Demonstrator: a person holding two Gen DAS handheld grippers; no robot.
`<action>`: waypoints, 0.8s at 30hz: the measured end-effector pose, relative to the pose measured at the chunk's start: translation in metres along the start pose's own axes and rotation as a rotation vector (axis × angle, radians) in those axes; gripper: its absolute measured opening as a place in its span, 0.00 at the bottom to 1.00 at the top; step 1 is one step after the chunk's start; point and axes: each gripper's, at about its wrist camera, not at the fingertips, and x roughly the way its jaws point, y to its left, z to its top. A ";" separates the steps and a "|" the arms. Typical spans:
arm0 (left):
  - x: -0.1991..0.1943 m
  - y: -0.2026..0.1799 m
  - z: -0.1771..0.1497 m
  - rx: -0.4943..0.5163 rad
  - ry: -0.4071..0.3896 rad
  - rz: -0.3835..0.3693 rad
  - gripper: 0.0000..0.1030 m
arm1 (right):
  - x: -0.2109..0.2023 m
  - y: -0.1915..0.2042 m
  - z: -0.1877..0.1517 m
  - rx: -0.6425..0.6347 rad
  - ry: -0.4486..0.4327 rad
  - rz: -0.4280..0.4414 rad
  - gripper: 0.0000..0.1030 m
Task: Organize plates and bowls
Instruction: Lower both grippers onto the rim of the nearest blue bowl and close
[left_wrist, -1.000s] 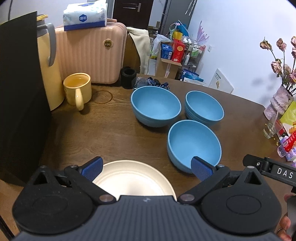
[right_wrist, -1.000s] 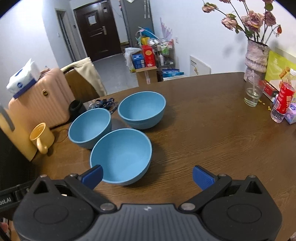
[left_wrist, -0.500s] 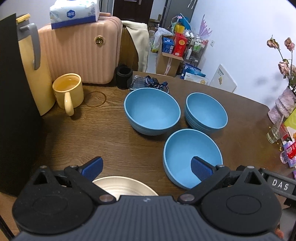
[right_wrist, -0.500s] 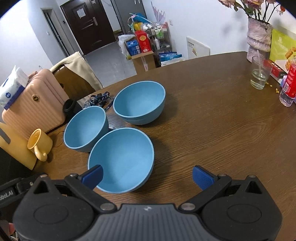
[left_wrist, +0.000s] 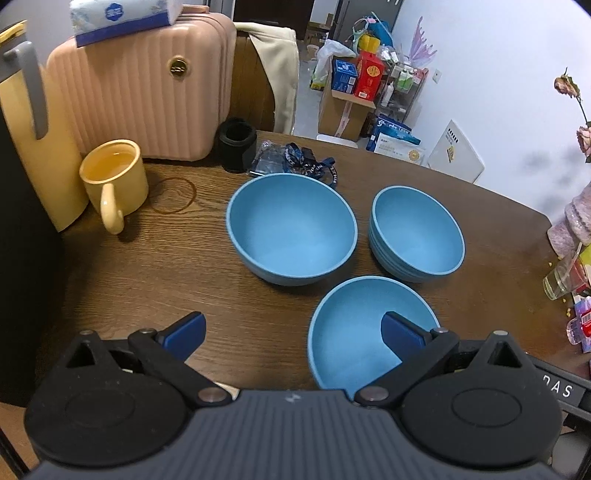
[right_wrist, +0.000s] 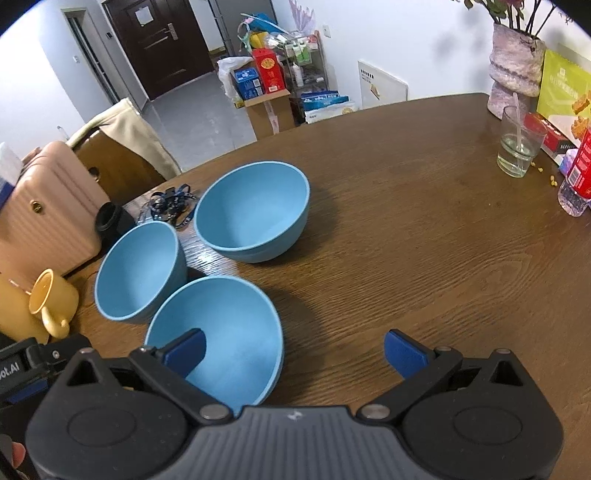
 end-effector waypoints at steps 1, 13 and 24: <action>0.003 -0.002 0.001 0.000 0.004 0.003 1.00 | 0.002 -0.001 0.001 0.000 0.004 -0.002 1.00; 0.044 -0.014 0.006 -0.039 0.059 0.012 1.00 | 0.040 -0.006 0.016 -0.033 0.079 -0.038 1.00; 0.082 -0.019 -0.001 -0.059 0.140 0.020 0.75 | 0.082 0.006 0.009 -0.078 0.179 0.005 0.86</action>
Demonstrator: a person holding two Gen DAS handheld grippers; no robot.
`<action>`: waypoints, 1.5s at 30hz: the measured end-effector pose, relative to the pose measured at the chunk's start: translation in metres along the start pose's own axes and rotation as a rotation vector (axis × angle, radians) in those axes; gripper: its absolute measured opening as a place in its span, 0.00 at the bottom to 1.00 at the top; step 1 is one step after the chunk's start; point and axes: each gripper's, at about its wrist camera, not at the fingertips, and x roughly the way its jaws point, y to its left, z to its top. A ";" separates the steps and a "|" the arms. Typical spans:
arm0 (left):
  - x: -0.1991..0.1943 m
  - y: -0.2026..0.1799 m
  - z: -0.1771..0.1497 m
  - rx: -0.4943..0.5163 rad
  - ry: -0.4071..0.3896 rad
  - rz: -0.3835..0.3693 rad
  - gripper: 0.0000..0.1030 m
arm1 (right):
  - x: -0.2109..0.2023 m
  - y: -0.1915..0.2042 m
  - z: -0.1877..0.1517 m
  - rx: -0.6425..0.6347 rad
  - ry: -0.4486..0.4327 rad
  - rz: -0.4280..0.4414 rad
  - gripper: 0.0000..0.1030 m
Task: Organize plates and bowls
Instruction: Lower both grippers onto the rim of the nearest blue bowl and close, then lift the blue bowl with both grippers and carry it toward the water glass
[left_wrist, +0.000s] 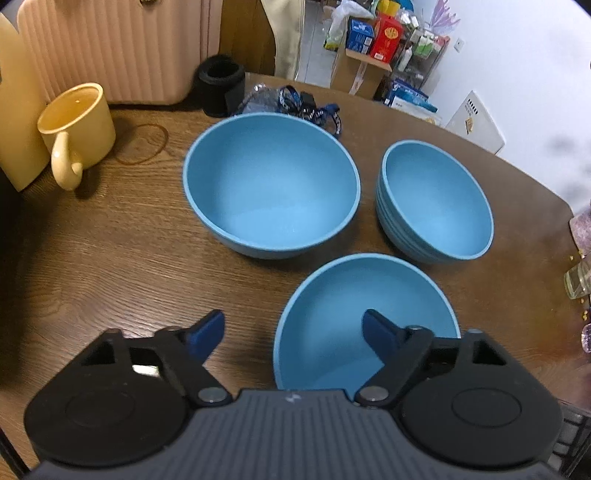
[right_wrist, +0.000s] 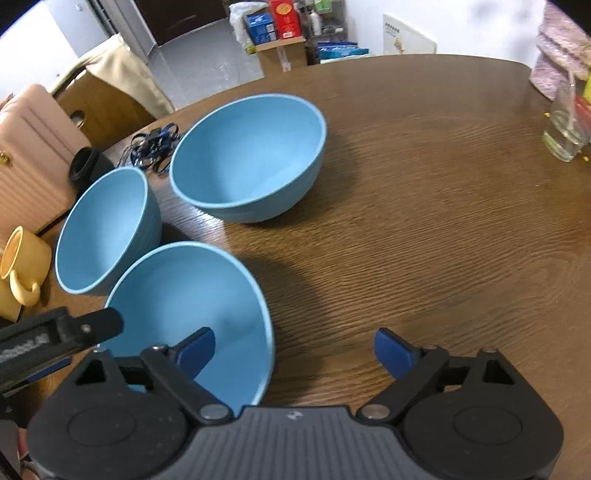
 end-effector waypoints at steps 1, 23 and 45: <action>0.003 0.000 -0.001 -0.002 0.007 0.002 0.70 | 0.002 0.001 0.000 -0.003 0.005 0.003 0.85; 0.035 -0.001 -0.007 -0.042 0.059 -0.002 0.15 | 0.031 -0.002 -0.010 0.007 0.037 0.092 0.10; 0.009 -0.044 -0.016 0.072 -0.001 -0.038 0.15 | -0.002 -0.032 -0.018 0.062 -0.065 0.077 0.10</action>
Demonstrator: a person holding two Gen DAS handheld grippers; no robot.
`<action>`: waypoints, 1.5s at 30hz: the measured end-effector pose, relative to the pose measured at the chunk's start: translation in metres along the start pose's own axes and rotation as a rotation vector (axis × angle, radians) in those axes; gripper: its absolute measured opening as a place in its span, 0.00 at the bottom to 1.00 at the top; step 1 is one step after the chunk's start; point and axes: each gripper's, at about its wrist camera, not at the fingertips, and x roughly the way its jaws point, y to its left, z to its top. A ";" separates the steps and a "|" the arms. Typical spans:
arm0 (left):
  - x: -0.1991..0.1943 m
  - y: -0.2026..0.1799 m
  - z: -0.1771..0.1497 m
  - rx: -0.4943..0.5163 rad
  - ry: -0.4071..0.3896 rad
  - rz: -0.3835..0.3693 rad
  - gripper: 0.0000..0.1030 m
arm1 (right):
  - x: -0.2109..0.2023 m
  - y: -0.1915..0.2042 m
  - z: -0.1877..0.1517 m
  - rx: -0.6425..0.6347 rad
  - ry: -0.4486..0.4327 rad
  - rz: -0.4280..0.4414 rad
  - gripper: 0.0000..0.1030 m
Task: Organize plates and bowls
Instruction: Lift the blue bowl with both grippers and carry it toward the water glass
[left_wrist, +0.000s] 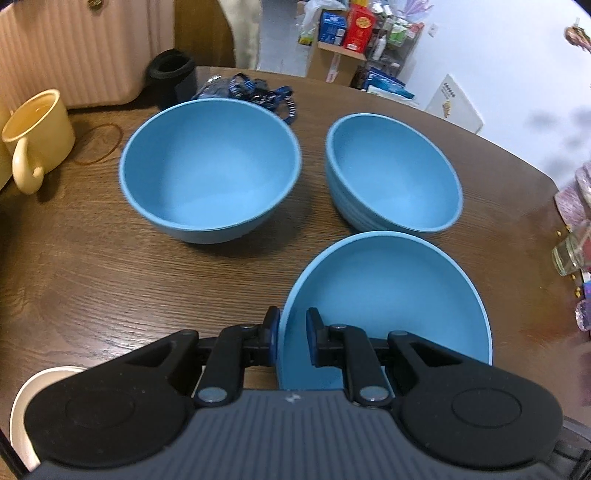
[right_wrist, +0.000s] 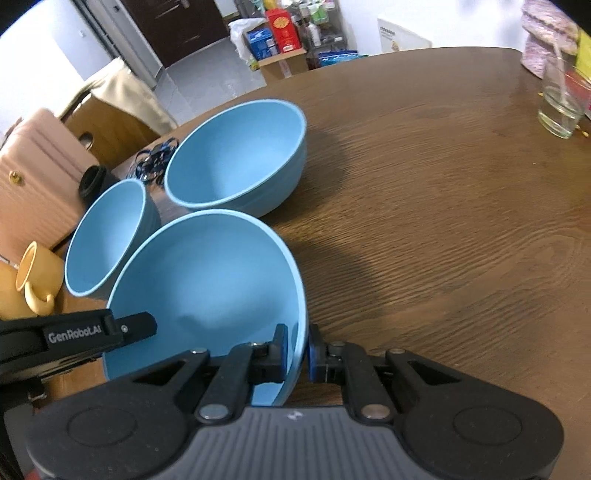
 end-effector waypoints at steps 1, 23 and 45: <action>-0.001 -0.004 -0.001 0.009 -0.003 -0.003 0.15 | -0.002 -0.003 0.000 0.009 -0.007 -0.001 0.10; 0.002 -0.098 -0.032 0.207 0.013 -0.098 0.15 | -0.045 -0.088 -0.017 0.192 -0.135 -0.072 0.10; 0.016 -0.168 -0.074 0.378 0.064 -0.124 0.15 | -0.063 -0.165 -0.039 0.318 -0.189 -0.160 0.10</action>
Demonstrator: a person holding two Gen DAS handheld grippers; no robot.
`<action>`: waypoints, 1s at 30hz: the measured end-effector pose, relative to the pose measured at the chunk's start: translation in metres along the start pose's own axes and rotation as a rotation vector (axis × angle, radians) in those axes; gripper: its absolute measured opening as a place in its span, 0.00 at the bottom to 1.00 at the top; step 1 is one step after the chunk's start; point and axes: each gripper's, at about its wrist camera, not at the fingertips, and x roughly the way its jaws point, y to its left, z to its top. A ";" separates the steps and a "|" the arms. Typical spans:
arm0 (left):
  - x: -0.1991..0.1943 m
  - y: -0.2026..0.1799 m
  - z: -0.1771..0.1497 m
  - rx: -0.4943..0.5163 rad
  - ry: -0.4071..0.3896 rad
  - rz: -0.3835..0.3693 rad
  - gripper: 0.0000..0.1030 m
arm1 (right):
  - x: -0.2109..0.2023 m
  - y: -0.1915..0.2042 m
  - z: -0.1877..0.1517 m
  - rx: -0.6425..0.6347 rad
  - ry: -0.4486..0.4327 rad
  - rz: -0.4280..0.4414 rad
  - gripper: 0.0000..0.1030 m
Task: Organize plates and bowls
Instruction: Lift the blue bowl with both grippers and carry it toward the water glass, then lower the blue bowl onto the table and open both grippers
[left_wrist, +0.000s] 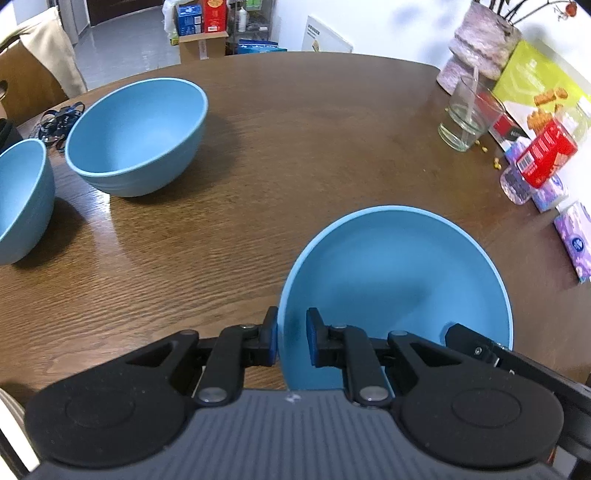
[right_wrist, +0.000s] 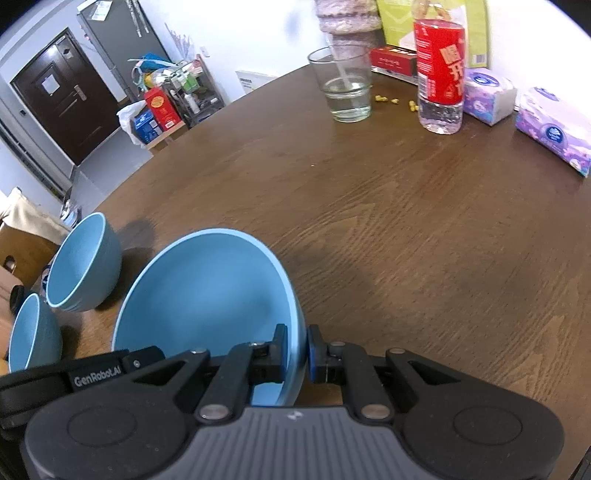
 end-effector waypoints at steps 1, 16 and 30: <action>0.001 -0.001 0.000 0.005 0.003 0.000 0.15 | 0.001 -0.003 0.001 0.002 0.000 -0.002 0.10; 0.014 -0.007 -0.007 0.036 0.036 0.012 0.16 | 0.007 -0.006 -0.005 -0.006 -0.008 -0.031 0.10; 0.018 -0.010 -0.011 0.053 0.038 0.011 0.16 | 0.013 -0.007 -0.010 -0.021 -0.011 -0.049 0.10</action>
